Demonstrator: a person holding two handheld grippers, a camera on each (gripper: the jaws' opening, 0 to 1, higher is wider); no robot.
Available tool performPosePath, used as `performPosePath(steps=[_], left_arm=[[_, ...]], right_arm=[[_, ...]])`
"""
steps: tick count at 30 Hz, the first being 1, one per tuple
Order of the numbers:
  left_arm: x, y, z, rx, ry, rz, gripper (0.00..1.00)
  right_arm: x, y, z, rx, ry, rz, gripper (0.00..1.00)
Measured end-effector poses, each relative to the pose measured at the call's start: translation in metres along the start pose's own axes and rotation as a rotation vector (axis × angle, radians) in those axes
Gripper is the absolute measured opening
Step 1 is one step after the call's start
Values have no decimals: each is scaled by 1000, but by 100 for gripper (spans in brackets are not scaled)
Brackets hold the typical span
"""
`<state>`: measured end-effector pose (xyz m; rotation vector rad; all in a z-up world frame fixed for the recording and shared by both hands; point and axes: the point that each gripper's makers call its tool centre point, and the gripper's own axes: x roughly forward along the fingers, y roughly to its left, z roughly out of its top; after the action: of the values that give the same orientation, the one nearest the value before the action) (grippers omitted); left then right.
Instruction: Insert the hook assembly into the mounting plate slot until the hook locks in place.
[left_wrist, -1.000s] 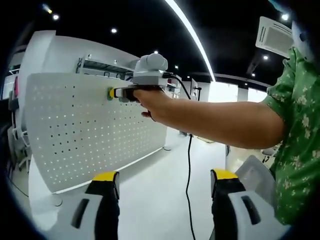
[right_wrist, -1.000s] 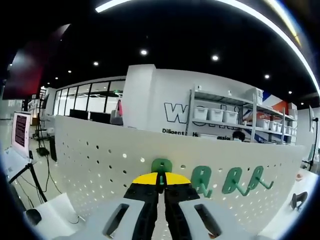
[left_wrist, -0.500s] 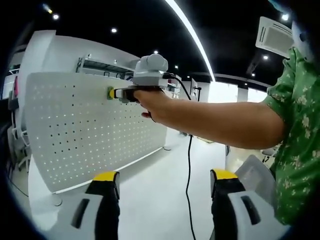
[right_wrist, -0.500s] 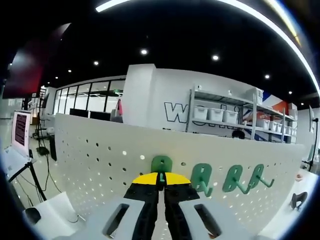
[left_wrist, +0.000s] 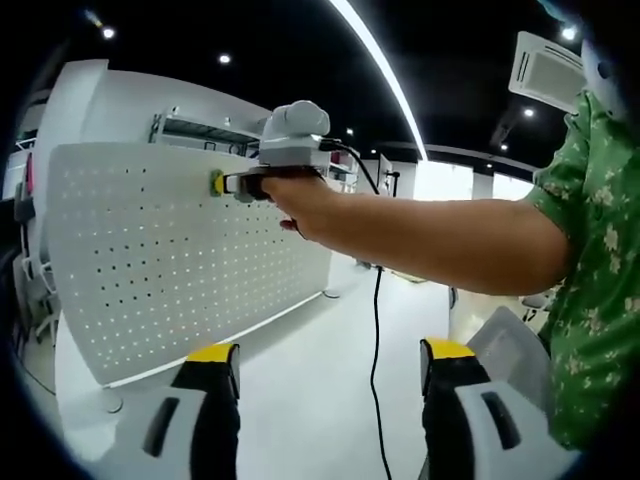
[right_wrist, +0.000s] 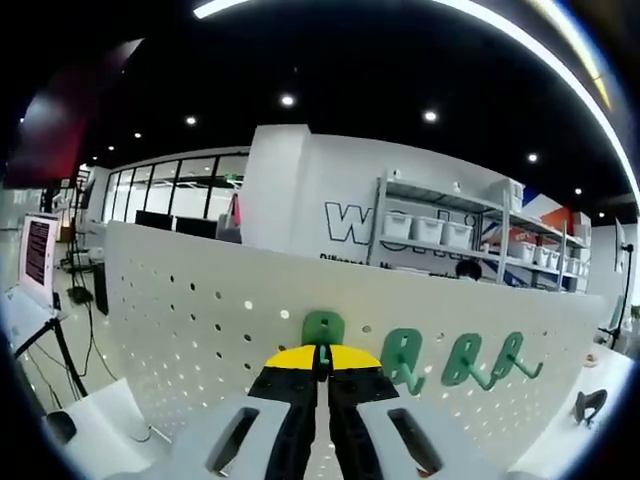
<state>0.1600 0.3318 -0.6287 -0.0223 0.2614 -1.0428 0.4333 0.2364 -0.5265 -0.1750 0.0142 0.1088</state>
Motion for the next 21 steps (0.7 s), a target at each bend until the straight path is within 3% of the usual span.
performPosePath(steps=[15,21], left_arm=[[-1,-2,-1,-1,1,-4,75],[-2,-3,1,2,-2,-4,75]], right_arm=[[-3,0,-1,-3,35,9,1],[-4,0,1,25,16,5,1]])
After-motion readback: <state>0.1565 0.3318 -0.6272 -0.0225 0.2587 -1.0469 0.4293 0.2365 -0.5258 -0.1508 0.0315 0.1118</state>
